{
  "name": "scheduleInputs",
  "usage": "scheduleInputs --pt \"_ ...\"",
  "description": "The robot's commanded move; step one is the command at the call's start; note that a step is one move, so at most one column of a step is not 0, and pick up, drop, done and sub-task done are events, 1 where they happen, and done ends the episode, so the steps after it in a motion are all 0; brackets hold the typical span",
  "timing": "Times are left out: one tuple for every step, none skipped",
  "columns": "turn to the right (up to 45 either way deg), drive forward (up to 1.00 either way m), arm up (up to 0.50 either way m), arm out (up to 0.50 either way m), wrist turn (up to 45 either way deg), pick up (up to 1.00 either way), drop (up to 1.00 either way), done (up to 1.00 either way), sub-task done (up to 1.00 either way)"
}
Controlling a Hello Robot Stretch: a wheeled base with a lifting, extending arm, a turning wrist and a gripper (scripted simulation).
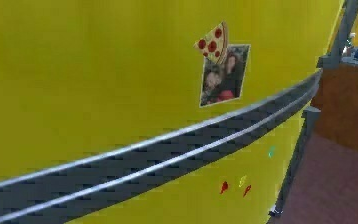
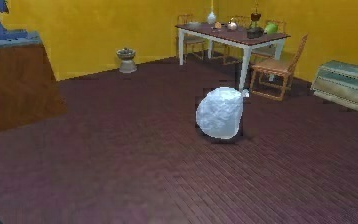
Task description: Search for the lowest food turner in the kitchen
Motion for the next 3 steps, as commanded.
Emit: scheduleInputs --pt "45.0 0.00 0.00 0.00 0.0 0.00 0.00 0.00 0.00" --pt "45.0 0.00 0.00 0.00 0.0 0.00 0.00 0.00 0.00" --pt "45.0 0.00 0.00 0.00 0.0 0.00 0.00 0.00 0.00"
